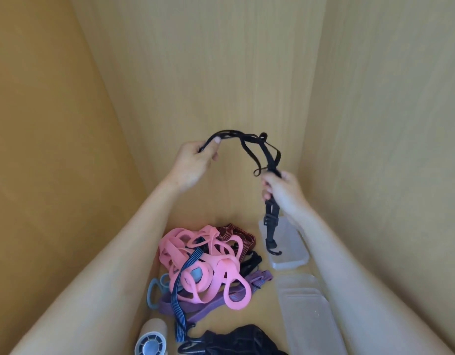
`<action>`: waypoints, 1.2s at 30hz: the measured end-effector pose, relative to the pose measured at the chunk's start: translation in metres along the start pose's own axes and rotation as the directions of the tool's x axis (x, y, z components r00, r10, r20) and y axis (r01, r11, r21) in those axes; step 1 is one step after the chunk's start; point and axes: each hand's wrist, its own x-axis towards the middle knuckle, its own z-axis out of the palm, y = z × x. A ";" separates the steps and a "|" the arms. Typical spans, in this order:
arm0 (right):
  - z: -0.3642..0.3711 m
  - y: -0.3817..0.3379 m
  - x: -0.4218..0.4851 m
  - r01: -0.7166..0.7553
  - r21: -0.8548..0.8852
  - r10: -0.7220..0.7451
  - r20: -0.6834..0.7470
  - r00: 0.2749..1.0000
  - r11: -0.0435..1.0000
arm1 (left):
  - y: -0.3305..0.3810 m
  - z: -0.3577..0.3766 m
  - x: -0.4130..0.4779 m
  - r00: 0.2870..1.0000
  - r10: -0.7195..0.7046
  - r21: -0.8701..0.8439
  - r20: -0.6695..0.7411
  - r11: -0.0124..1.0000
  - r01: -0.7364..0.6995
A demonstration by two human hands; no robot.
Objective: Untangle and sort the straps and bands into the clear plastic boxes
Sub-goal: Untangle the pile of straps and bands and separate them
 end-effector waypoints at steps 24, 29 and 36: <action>0.020 -0.070 0.014 -0.143 0.438 0.122 0.075 0.990 0.888 | -0.058 0.061 -0.105 0.826 -0.178 -0.377 0.534 0.825 0.421; 0.018 -0.053 0.014 -0.128 0.349 0.137 -0.001 0.991 0.928 | -0.081 0.051 -0.119 0.831 -0.257 -0.284 0.493 0.855 0.433; -0.001 0.016 -0.008 -0.208 0.168 0.231 -0.133 0.964 0.964 | -0.108 0.031 -0.135 0.858 -0.327 -0.170 0.396 0.892 0.418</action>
